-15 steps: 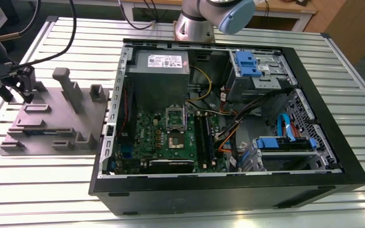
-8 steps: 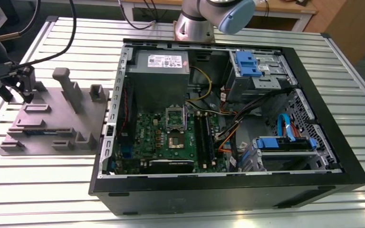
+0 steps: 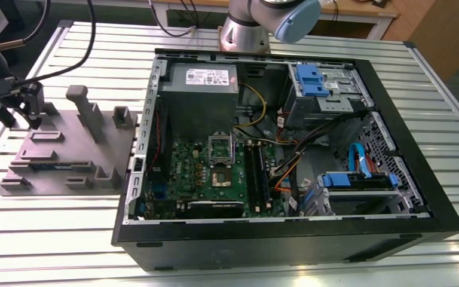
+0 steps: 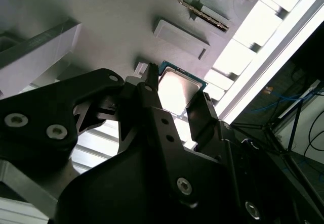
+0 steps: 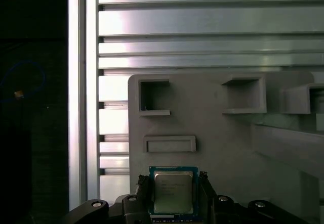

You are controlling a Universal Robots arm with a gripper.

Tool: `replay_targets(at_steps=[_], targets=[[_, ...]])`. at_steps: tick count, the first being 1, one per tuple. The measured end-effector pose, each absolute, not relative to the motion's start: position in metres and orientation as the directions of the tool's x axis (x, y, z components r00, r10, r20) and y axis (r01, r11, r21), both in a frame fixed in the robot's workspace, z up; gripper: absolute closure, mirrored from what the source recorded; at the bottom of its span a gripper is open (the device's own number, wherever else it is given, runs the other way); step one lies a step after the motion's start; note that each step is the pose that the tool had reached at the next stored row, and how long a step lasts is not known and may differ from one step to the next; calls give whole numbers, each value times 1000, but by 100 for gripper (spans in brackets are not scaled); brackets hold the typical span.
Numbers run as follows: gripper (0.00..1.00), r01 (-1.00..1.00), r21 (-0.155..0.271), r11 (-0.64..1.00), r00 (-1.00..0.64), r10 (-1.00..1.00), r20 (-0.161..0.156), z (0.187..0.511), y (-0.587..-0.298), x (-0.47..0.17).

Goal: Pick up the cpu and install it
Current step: 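Pick up the cpu and move it towards the insertion slot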

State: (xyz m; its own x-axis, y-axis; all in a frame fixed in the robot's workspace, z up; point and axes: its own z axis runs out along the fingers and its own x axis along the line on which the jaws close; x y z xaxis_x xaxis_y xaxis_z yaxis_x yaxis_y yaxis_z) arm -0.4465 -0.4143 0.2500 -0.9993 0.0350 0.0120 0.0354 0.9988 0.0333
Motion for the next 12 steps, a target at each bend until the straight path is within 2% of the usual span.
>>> replay_targets(at_steps=[12], targets=[[53,35,33,999,-999,35,12,256,-414,-446]])
